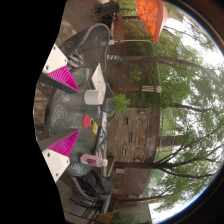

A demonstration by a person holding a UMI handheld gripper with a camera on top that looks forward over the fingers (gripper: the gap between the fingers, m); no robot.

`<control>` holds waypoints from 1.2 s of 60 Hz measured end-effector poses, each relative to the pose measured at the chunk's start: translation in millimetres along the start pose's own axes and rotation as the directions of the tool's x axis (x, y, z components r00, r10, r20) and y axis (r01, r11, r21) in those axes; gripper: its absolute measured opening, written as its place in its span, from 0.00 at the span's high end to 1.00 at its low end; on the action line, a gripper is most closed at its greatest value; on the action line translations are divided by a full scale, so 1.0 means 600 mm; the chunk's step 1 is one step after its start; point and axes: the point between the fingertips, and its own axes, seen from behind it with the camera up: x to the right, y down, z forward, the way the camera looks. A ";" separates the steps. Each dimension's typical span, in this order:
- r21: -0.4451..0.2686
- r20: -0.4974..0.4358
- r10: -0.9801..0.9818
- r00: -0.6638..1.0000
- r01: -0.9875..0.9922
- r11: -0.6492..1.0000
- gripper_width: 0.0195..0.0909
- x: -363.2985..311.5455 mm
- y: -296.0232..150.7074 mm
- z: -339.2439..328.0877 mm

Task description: Pour water

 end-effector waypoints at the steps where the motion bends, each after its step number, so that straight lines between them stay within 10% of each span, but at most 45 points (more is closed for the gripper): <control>1: -0.001 0.000 -0.002 1.000 0.002 1.000 0.12 0.001 0.000 0.000; 19: 0.035 -0.026 -0.036 0.999 0.037 0.999 0.13 0.023 -0.020 0.030; 37: 0.134 -0.218 0.027 0.976 0.003 0.991 0.11 0.310 -0.060 0.194; 60: 0.076 -0.284 0.008 0.959 0.014 0.997 0.11 0.489 -0.007 0.435; 63: 0.066 -0.269 0.017 0.963 0.001 0.998 0.19 0.491 0.002 0.459; 66: 0.029 -0.259 0.009 0.966 -0.002 1.000 0.50 0.487 0.020 0.475; 72: 0.048 -0.314 -0.007 0.949 0.023 0.999 0.55 0.495 0.012 0.478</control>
